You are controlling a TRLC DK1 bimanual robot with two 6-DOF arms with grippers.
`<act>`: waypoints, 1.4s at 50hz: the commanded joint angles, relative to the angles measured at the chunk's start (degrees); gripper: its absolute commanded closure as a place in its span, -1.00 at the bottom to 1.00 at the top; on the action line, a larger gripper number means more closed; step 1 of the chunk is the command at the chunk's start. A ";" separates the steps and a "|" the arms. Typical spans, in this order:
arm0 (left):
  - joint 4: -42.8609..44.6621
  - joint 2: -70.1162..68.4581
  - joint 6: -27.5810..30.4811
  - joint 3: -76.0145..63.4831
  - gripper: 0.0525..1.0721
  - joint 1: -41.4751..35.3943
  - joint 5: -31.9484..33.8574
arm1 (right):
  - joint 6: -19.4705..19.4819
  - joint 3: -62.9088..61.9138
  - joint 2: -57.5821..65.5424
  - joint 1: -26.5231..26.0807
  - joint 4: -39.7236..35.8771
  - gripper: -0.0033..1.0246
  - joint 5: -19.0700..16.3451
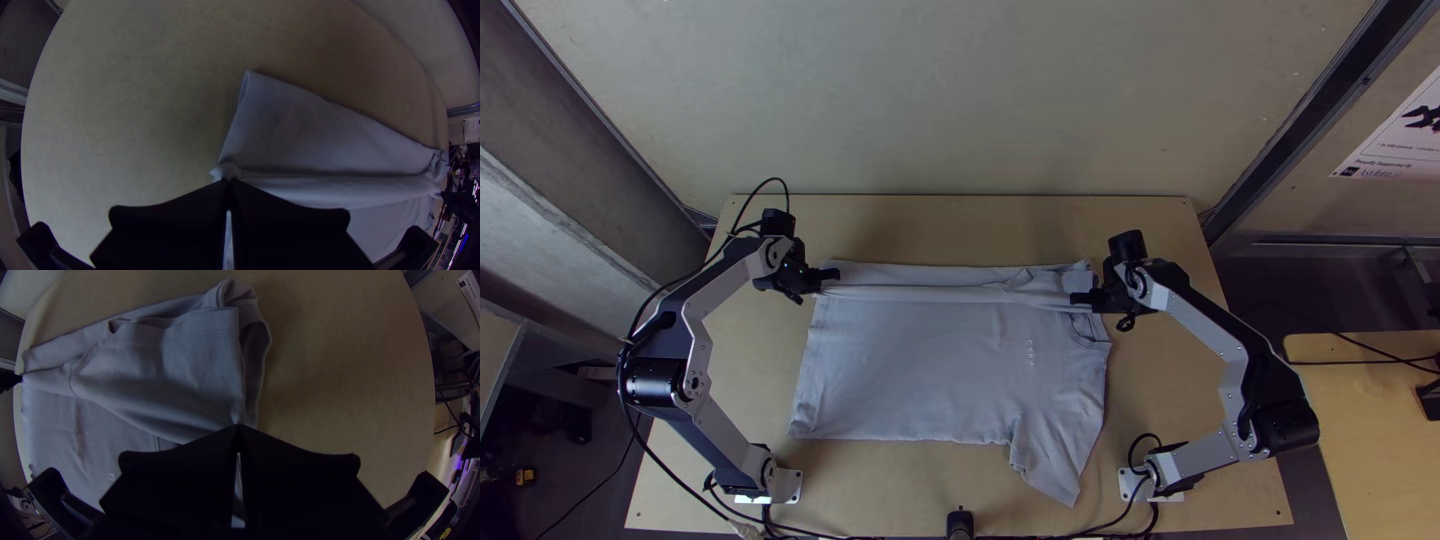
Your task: Fold the t-shirt
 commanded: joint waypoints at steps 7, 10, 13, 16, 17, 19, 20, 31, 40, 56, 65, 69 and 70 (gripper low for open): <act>1.52 -1.54 0.51 -1.99 0.50 -0.08 -0.37 | 0.09 -1.69 3.21 -0.72 2.08 0.79 2.70; 0.73 -1.89 0.51 -1.55 0.28 -0.08 -0.37 | 0.17 -1.69 3.38 -0.72 2.08 0.29 3.58; 0.38 -2.95 0.95 -1.38 0.19 -0.08 -0.29 | 0.17 -1.69 3.29 -0.72 1.99 -0.19 4.81; 0.38 -4.35 1.04 -1.29 0.02 -0.08 -0.20 | 0.26 -1.43 3.03 -1.16 1.38 -0.71 4.81; 0.29 -4.79 1.04 -1.29 -0.02 -0.08 -0.20 | 0.44 -1.34 2.77 -1.42 1.20 -0.82 4.81; 0.29 -5.67 1.04 -1.11 -0.09 0.10 -0.20 | 0.88 -1.16 1.98 -1.95 1.03 -0.93 4.81; 0.29 -6.20 0.95 -1.02 -0.13 0.19 -0.20 | 0.88 -1.07 1.45 -2.21 0.94 -0.93 4.81; -5.95 -9.54 1.04 2.93 -0.70 3.09 8.33 | 3.25 1.12 -6.90 -3.53 -4.51 -0.93 5.16; -8.94 -14.11 4.03 3.11 -0.87 4.41 8.77 | 5.01 5.25 -13.67 -2.56 -15.06 -0.93 5.42; -20.71 -24.57 12.11 -1.20 -0.90 5.73 8.41 | 14.06 17.03 -20.26 0.69 -39.93 -0.92 5.51; -32.49 -29.84 17.48 -3.93 -0.90 5.64 7.45 | 19.16 15.98 -25.01 2.71 -45.38 -0.92 5.25; -36.80 -32.65 18.44 -6.56 -0.90 5.29 7.27 | 21.53 14.75 -26.76 4.82 -46.96 -0.92 4.90; -37.50 -33.44 19.23 -7.53 -0.90 5.02 7.01 | 22.32 14.48 -27.20 5.43 -47.40 -0.92 4.72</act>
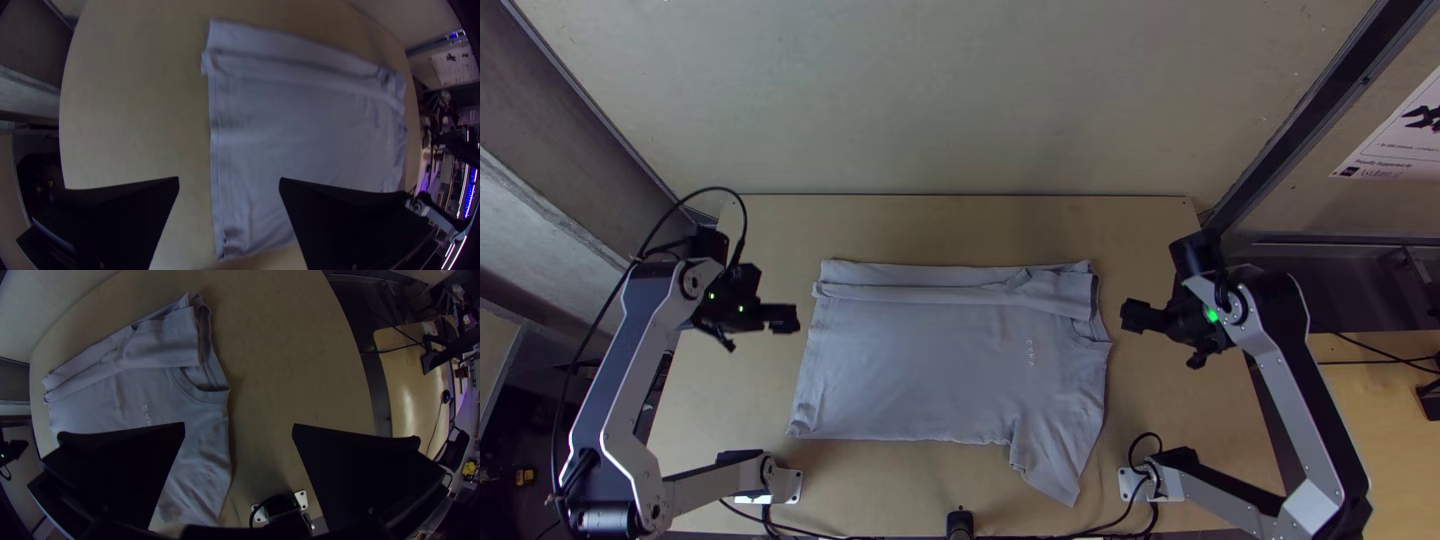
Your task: Fold the t-shirt
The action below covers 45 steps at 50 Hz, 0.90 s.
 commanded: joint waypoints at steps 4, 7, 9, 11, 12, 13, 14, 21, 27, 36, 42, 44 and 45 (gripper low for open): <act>-5.09 -6.84 6.26 -8.51 -0.90 -1.17 -2.62 | 7.78 -3.12 -3.96 4.40 -2.68 -0.92 -1.36; -6.06 -9.65 8.99 -11.94 -0.90 -2.31 -3.15 | 9.45 -4.17 -5.10 7.03 -2.68 -0.86 -1.45; -6.85 -11.06 10.04 -13.52 -0.90 -2.92 -3.59 | 9.80 -4.79 -5.71 7.91 -2.77 -0.86 -1.71; -9.84 -11.94 11.27 -14.31 -0.90 -3.98 -3.59 | 9.89 -5.40 -6.07 8.35 -2.95 -0.85 -2.06; -11.07 -12.29 11.27 -14.67 -0.90 -4.86 -3.59 | 9.89 -5.76 -6.15 8.35 -2.86 -0.85 -2.33; -11.59 -12.73 11.10 -15.10 -0.90 -5.74 -3.67 | 9.89 -6.11 -6.33 8.35 -2.95 -0.85 -2.50; -11.68 -13.08 10.84 -15.63 -0.90 -6.26 -3.94 | 9.98 -6.46 -6.51 8.35 -2.86 -0.85 -2.94; -12.82 -14.66 9.96 -19.68 -0.90 -10.57 -6.57 | 9.98 -9.10 -7.30 8.35 -2.95 -0.85 -4.96; -13.35 -14.84 8.73 -23.45 -0.90 -14.35 -8.86 | 10.07 -12.26 -8.44 8.88 -2.95 -0.85 -6.90; -11.07 -12.29 7.41 -28.11 -0.90 -17.60 -9.83 | 9.98 -15.60 -10.20 11.08 -3.04 -0.85 -8.48; -7.82 -7.72 4.86 -28.38 -0.89 -19.18 -10.79 | 9.89 -16.74 -10.46 12.83 -3.04 -0.85 -8.48; -7.55 -5.78 4.33 -28.38 -0.89 -19.89 -11.32 | 9.89 -16.83 -10.46 13.18 -3.04 -0.85 -8.48; -7.29 -4.91 3.89 -28.20 -0.89 -20.15 -11.41 | 9.98 -16.74 -10.37 13.27 -3.04 -0.85 -8.48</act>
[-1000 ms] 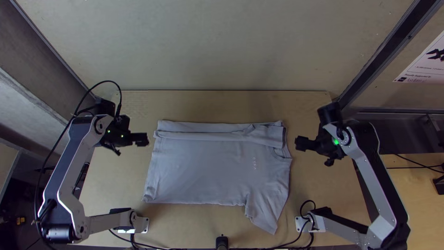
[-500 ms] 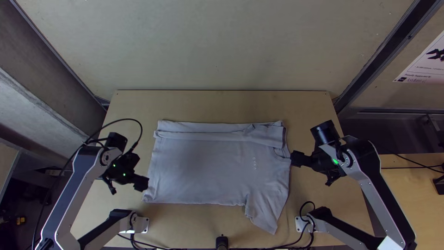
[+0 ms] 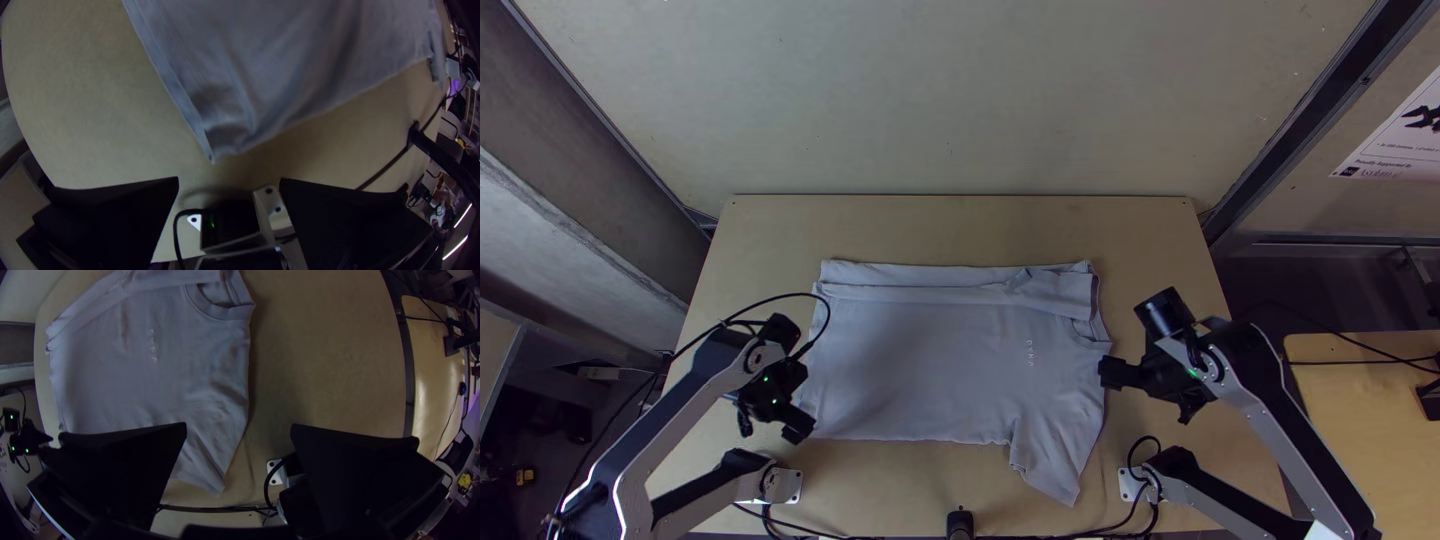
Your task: Fold the t-shirt
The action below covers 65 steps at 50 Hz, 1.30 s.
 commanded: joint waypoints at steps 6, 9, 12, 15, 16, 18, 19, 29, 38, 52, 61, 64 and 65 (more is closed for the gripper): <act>2.91 8.71 -4.71 -1.01 -0.89 -3.27 -1.64 | 1.26 -0.92 -0.01 1.82 -1.05 -0.85 -0.68; 3.61 10.65 -4.97 -1.27 -0.89 -3.53 -1.73 | 1.26 -0.83 -0.01 1.91 -1.05 -0.85 -0.68; 4.76 12.58 -5.33 -1.45 -0.88 -3.88 -1.90 | 1.17 -1.00 0.08 2.00 -0.96 -0.85 -0.68; 5.28 13.99 -5.41 -1.54 -0.78 -4.06 -2.08 | 1.08 -1.27 0.08 2.26 -1.05 -0.85 -0.68; 5.37 14.34 -5.50 -1.45 -0.75 -4.15 -2.26 | 1.08 -1.36 0.08 2.26 -1.05 -0.85 -0.68; 6.07 14.87 -5.50 -1.62 -0.70 -4.23 -2.87 | 1.08 -1.80 0.17 2.61 -1.05 -0.85 -0.68; 6.25 15.39 -5.50 -1.80 -0.70 -4.41 -2.96 | 1.08 -2.06 0.17 2.70 -0.96 -0.85 -0.68; 6.25 16.89 -5.50 -1.80 -0.56 -6.43 -3.05 | 0.73 -5.75 0.43 4.02 -0.78 -0.85 -0.68; 6.43 19.96 -5.41 -1.71 -0.05 -7.49 -3.05 | 0.47 -9.27 0.78 4.55 0.36 -0.85 -0.68; 8.80 19.96 -4.62 -2.15 0.95 -8.89 -2.78 | 0.99 -12.78 3.77 6.22 1.68 -0.85 -4.54; 8.62 18.82 -4.54 -1.18 0.95 -8.10 -2.78 | 1.43 -13.84 7.46 9.38 1.68 -0.85 -9.82; 8.62 18.91 -4.18 -1.01 0.95 -7.31 -2.87 | 1.43 -14.01 9.31 10.09 1.68 -0.85 -10.78; 8.62 18.82 -4.01 -1.01 0.95 -7.05 -2.87 | 1.43 -14.10 10.01 10.35 1.68 -0.85 -11.14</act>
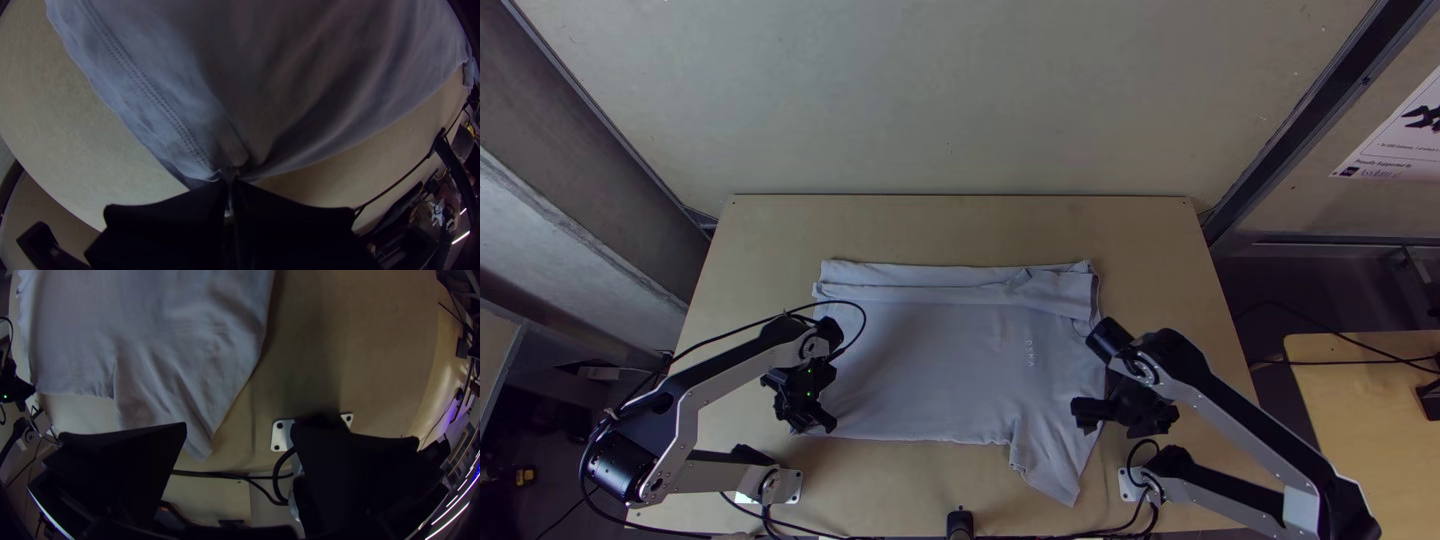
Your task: Fold the t-shirt
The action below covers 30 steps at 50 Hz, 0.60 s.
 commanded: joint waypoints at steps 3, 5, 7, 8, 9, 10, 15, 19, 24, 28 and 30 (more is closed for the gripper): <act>-0.40 -0.68 0.93 -0.07 0.95 1.61 -0.03 | 1.28 -1.38 4.84 2.49 0.17 -0.85 -2.62; -0.49 -0.85 1.02 0.02 0.95 1.88 -0.03 | 1.19 -1.82 6.07 3.10 0.79 -0.80 -3.06; -0.58 -1.29 1.02 0.02 0.95 1.88 -0.03 | 1.11 -2.17 7.04 4.16 1.67 -0.80 -3.06; -0.49 -1.47 1.02 0.02 0.95 1.88 -0.03 | 0.84 -2.35 7.83 4.42 2.02 -0.80 -3.14; -0.49 -1.82 1.02 0.02 0.95 1.88 -0.03 | 0.58 -2.61 8.53 4.68 2.19 -0.80 -3.23; -0.49 -1.99 0.93 0.02 0.95 1.88 -0.03 | 0.14 -2.87 9.41 4.77 2.46 -0.80 -3.41; -0.05 -3.75 1.55 -1.12 0.95 1.88 0.50 | -2.41 -4.11 12.49 4.60 4.57 -0.80 -4.46; 0.47 -5.25 1.99 -1.39 0.95 1.79 1.03 | -3.82 -4.54 16.00 4.68 5.80 -0.80 -5.52; 0.39 -5.51 1.99 -0.77 0.95 2.58 1.38 | -4.08 -5.69 19.96 4.77 8.96 -0.80 -5.96; 0.30 -5.69 2.43 -0.77 0.95 3.63 1.46 | -4.43 -6.48 22.59 4.77 11.25 -0.80 -6.48; 0.21 -5.95 2.78 -0.77 0.95 4.42 1.46 | -4.43 -7.01 23.56 4.77 12.21 -0.80 -6.48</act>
